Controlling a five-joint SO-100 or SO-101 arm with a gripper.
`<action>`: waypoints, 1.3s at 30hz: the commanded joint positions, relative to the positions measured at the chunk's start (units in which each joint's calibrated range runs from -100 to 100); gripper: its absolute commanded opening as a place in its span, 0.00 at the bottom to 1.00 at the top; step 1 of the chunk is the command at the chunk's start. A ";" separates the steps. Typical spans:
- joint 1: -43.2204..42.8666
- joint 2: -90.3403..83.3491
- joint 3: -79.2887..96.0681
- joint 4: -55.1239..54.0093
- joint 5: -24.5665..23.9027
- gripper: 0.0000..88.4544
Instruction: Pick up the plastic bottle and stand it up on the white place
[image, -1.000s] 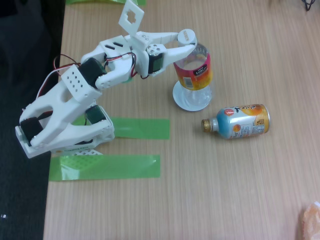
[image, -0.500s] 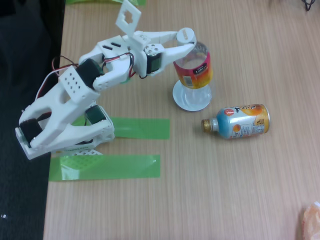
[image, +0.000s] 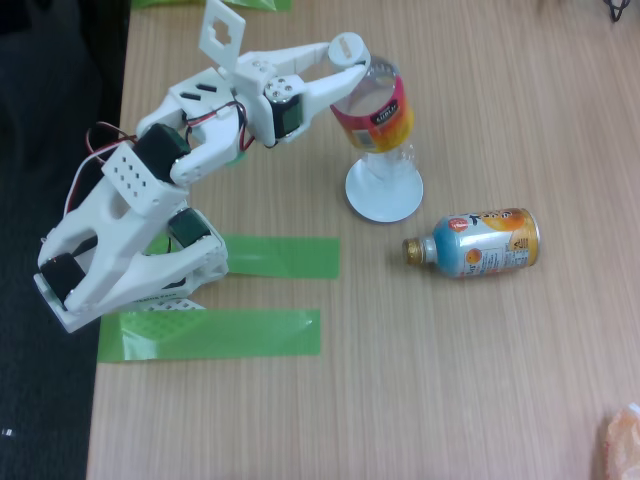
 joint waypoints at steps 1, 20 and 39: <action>0.11 -0.48 0.37 -0.30 -0.04 0.13; 3.07 0.36 3.17 -0.30 -0.04 0.13; 3.74 5.32 1.27 5.63 0.43 0.13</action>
